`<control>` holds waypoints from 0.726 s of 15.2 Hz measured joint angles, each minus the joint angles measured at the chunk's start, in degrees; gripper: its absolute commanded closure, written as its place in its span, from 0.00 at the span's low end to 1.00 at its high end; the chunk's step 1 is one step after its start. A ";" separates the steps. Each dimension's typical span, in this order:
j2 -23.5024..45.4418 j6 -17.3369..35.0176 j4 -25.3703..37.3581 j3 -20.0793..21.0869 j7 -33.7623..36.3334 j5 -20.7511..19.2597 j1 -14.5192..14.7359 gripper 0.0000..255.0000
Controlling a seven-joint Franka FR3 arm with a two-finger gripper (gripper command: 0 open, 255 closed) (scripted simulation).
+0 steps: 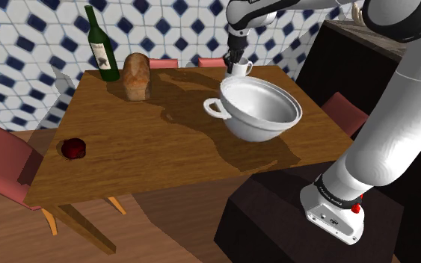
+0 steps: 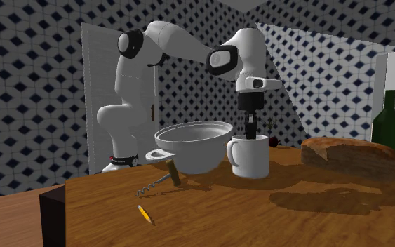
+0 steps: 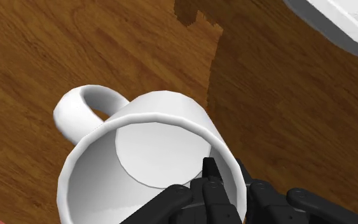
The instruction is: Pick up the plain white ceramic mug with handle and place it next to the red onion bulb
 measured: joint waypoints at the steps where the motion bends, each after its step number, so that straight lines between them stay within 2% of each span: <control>1: -0.24 -0.68 0.43 -0.03 -0.01 -0.03 -0.02 1.00; 11: -1.86 -8.12 6.26 -0.05 0.21 -0.25 0.04 1.00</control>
